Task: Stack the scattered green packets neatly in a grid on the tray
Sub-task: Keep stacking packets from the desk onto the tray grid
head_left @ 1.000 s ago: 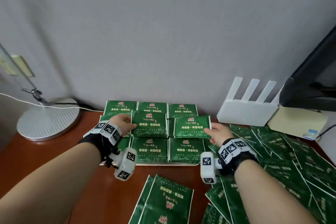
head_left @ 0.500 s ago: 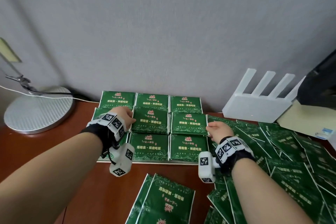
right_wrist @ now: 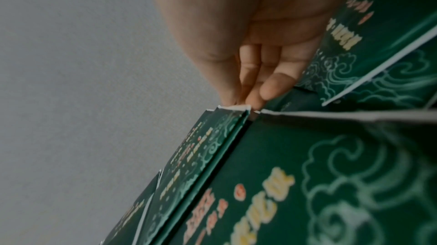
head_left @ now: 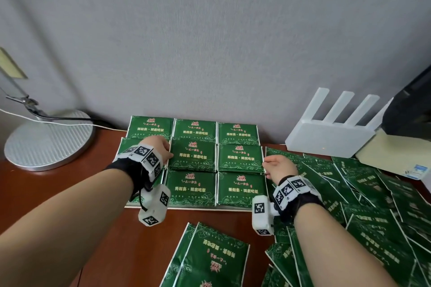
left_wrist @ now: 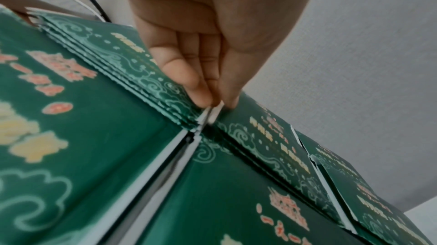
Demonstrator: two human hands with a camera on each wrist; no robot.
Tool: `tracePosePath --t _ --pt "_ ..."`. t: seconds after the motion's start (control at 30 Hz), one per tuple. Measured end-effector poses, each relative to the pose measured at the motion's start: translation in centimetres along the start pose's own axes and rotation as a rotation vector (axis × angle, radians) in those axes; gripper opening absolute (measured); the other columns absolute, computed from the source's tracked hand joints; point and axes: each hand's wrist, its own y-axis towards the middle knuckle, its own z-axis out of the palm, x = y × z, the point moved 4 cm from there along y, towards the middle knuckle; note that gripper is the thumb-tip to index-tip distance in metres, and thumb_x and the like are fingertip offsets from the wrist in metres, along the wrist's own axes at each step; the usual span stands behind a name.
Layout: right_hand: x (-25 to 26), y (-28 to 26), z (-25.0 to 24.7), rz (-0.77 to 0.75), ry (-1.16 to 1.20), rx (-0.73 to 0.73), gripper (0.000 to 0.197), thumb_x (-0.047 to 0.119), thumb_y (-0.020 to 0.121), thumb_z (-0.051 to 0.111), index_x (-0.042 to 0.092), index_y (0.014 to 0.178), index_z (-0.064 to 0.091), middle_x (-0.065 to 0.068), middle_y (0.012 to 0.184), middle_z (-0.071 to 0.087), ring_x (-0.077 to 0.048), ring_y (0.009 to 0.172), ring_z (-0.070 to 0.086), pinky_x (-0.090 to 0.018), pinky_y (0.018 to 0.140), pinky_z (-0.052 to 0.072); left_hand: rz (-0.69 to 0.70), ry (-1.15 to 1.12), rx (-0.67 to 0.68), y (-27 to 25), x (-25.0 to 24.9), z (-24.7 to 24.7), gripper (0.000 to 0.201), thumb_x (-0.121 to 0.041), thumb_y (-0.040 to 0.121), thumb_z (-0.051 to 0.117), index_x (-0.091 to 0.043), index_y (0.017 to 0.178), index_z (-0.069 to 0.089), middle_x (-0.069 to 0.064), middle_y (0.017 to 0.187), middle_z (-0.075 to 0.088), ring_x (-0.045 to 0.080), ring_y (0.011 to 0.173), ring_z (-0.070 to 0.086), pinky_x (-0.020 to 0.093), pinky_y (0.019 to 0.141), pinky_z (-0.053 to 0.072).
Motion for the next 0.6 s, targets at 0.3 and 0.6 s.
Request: tracePosePath --t 0.3,0.6 --pt "1.7 -3.5 -2.6 -0.082 -0.141 0.042 0.023 0.018 0.09 0.054 0.013 0.111 0.06 -0.007 0.114 0.064 -0.023 0.103 0.061 -0.032 0.09 0.045 0.124 -0.009 -0.044 -3.3 0.0 -1.0 0.044 -0.019 0.087 0.061 -0.016 0.128 0.045 0.003 0.111 0.059 0.017 0.094 0.06 0.033 0.086 0.053" --pt "4.5 -16.1 -6.9 -0.222 -0.429 0.115 0.026 0.023 0.089 0.057 0.016 0.114 0.061 -0.002 0.119 0.061 -0.017 0.108 0.057 -0.02 0.086 0.038 0.408 0.157 0.073 -14.2 2.3 0.1 0.028 -0.023 0.092 0.053 -0.021 0.12 0.054 -0.004 0.117 0.059 0.011 0.103 0.057 0.021 0.088 0.048"
